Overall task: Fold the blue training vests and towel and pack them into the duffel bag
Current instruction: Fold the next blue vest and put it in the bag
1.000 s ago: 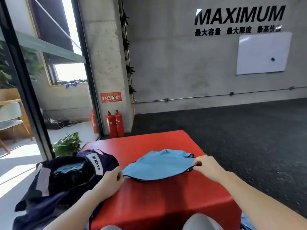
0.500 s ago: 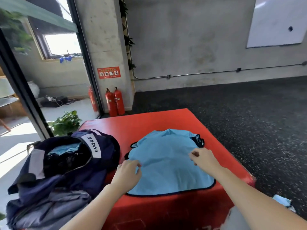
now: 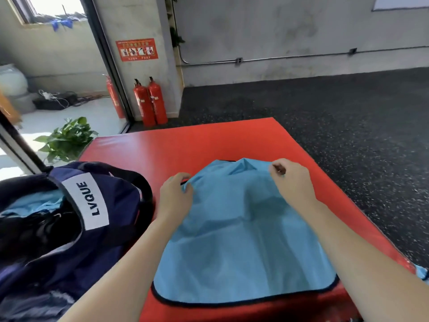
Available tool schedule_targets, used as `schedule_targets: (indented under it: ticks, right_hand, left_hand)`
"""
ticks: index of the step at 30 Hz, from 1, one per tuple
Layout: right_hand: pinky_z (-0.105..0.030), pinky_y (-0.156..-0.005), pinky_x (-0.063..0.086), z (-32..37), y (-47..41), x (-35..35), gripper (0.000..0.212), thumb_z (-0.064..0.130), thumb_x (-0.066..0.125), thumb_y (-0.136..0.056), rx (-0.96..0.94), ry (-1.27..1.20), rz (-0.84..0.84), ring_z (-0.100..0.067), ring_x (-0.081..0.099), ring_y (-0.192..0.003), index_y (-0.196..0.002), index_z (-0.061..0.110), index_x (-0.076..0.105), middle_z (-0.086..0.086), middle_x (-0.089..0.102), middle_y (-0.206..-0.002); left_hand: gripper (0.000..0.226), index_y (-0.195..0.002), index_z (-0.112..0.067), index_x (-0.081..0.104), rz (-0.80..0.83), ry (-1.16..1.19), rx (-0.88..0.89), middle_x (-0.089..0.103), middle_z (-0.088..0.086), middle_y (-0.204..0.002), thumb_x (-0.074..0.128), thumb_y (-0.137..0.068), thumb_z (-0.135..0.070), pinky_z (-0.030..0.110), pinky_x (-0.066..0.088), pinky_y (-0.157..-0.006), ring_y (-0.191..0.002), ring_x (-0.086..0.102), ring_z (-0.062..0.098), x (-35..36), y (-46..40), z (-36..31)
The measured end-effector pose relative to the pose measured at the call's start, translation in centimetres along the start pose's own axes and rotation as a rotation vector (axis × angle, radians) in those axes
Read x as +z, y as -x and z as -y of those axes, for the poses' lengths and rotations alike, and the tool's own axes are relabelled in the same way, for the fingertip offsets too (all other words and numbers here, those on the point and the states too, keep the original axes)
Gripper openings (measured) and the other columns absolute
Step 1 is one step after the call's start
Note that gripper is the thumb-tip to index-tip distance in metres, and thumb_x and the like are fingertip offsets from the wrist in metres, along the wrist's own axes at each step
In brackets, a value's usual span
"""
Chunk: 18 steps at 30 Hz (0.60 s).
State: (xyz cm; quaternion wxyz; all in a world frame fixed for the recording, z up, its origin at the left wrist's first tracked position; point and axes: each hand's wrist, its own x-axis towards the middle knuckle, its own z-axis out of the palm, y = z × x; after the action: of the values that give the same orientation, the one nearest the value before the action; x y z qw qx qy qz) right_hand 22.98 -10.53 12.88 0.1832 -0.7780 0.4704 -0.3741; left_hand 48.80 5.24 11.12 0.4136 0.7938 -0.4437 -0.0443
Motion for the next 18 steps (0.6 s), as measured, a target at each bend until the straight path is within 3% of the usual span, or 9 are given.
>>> schedule_targets:
  ticks: [2, 5, 8, 10, 11, 14, 16, 18]
  right_hand:
    - [-0.041, -0.083, 0.05, -1.1, -1.8, 0.8, 0.01, 0.03, 0.064, -0.093, -0.018, 0.114, 0.012, -0.025, 0.063, -0.093, -0.098, 0.025, 0.071, 0.006, 0.072, -0.097]
    - [-0.045, -0.088, 0.048, -3.1, -3.4, 1.6, 0.026, 0.04, 0.069, -0.09, 0.077, 0.226, 0.067, -0.032, 0.059, -0.101, -0.109, 0.023, 0.07, 0.0, 0.069, -0.105]
    - [-0.044, -0.088, 0.051, -4.3, -4.1, 2.0, 0.019, 0.039, 0.07, -0.089, 0.133, 0.196, 0.114, -0.031, 0.062, -0.1, -0.104, 0.028, 0.072, 0.001, 0.072, -0.102]
    - [-0.044, -0.087, 0.052, -4.5, -4.4, 1.9, 0.004, 0.031, 0.07, -0.089, 0.163, 0.137, 0.122, -0.029, 0.064, -0.097, -0.091, 0.034, 0.073, 0.006, 0.073, -0.092]
    - [-0.043, -0.087, 0.053, -4.6, -4.5, 1.8, 0.008, 0.029, 0.07, -0.089, 0.171, 0.11, 0.113, -0.027, 0.065, -0.094, -0.086, 0.036, 0.072, 0.009, 0.073, -0.087]
    - [-0.035, -0.085, 0.052, -4.3, -4.7, 0.9, 0.011, 0.024, 0.069, -0.087, 0.155, 0.015, 0.035, -0.018, 0.066, -0.089, -0.083, 0.032, 0.074, 0.012, 0.073, -0.086]
    - [-0.026, -0.08, 0.045, -3.4, -4.7, -0.2, 0.011, 0.019, 0.067, -0.089, 0.115, -0.072, -0.048, -0.015, 0.064, -0.087, -0.086, 0.026, 0.075, 0.009, 0.073, -0.088]
    - [-0.019, -0.076, 0.039, -1.9, -4.3, -1.6, 0.009, 0.018, 0.066, -0.091, 0.059, -0.139, -0.138, -0.013, 0.062, -0.086, -0.089, 0.02, 0.075, 0.006, 0.071, -0.09]
  left_hand:
    - [0.029, -0.12, -0.019, 0.068, 0.006, -0.041, -0.046, 0.069, 0.001, -0.117, 0.061, -0.092, -0.015, 0.028, 0.043, -0.094, -0.111, 0.062, 0.021, 0.7, -2.0, 0.3]
    - [0.03, -0.12, -0.025, 0.067, 0.079, -0.073, -0.158, 0.07, 0.002, -0.115, 0.065, -0.091, -0.029, 0.04, 0.049, -0.098, -0.107, 0.065, 0.025, 1.5, -4.2, 1.0]
    - [0.005, -0.088, -0.037, 0.071, 0.124, -0.135, -0.198, 0.075, -0.007, -0.099, 0.067, -0.086, -0.039, 0.044, 0.05, -0.094, -0.1, 0.067, 0.025, 1.8, -5.0, 2.2]
    - [0.012, -0.074, -0.041, 0.068, 0.11, -0.137, -0.198, 0.075, -0.012, -0.089, 0.066, -0.085, -0.039, 0.041, 0.052, -0.091, -0.093, 0.068, 0.022, 1.6, -4.7, 2.3]
    - [0.013, -0.074, -0.04, 0.07, 0.08, -0.121, -0.192, 0.074, -0.014, -0.087, 0.066, -0.086, -0.038, 0.04, 0.052, -0.09, -0.091, 0.068, 0.02, 1.4, -4.7, 2.1]
    - [0.017, -0.084, -0.028, 0.078, -0.05, -0.035, -0.137, 0.072, -0.011, -0.083, 0.065, -0.092, -0.034, 0.033, 0.047, -0.083, -0.087, 0.065, 0.019, 0.6, -4.6, 0.9]
    - [0.02, -0.085, -0.019, 0.078, -0.142, 0.041, -0.103, 0.069, -0.009, -0.08, 0.065, -0.094, -0.031, 0.021, 0.038, -0.073, -0.083, 0.062, 0.02, -0.2, -4.5, -0.6]
    - [0.016, -0.088, -0.021, 0.078, -0.222, 0.12, -0.074, 0.069, -0.008, -0.086, 0.066, -0.094, -0.03, 0.008, 0.034, -0.07, -0.083, 0.059, 0.015, -1.3, -4.2, -2.0]
